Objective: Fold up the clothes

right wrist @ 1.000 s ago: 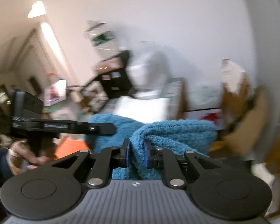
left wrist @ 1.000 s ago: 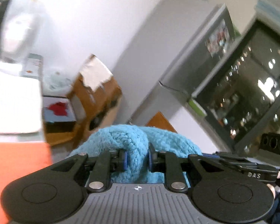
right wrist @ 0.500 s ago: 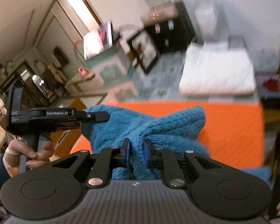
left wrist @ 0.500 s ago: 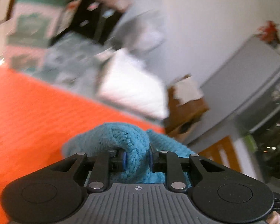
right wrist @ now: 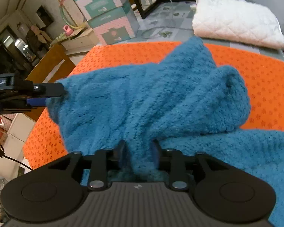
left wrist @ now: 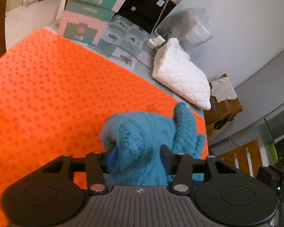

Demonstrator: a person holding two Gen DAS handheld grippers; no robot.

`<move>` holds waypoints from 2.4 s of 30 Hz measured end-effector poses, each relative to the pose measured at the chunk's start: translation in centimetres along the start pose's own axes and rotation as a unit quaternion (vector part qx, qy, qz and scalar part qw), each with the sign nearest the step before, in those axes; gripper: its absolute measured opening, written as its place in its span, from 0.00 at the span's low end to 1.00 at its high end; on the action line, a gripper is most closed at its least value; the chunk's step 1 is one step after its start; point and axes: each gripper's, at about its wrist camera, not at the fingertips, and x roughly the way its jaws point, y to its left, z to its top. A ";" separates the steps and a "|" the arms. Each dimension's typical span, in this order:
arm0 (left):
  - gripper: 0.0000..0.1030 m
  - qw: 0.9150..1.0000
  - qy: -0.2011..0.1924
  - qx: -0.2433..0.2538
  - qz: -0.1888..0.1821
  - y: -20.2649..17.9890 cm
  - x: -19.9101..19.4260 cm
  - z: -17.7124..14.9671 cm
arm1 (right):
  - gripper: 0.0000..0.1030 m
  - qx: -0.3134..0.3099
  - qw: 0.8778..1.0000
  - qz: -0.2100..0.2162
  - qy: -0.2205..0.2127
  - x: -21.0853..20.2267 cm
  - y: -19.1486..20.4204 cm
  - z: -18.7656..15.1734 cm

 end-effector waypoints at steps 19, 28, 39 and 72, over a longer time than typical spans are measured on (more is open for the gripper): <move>0.64 0.998 0.017 -0.062 0.019 -7.5 -3.1 -7.6 | 0.75 -0.137 0.989 0.018 0.041 -11.3 -10.1 -1.1; 0.74 0.988 0.024 -0.148 0.040 -11.6 1.3 -13.0 | 0.75 -0.242 0.963 0.046 0.113 -7.0 -15.4 -0.4; 0.85 0.969 0.007 -0.238 0.072 -12.4 3.3 -15.3 | 0.66 -0.258 0.934 0.115 0.217 -0.8 -17.6 1.3; 0.15 0.967 0.011 -0.245 0.074 -8.3 2.4 -16.9 | 0.36 -0.294 0.900 0.283 0.153 -9.6 -3.3 -1.7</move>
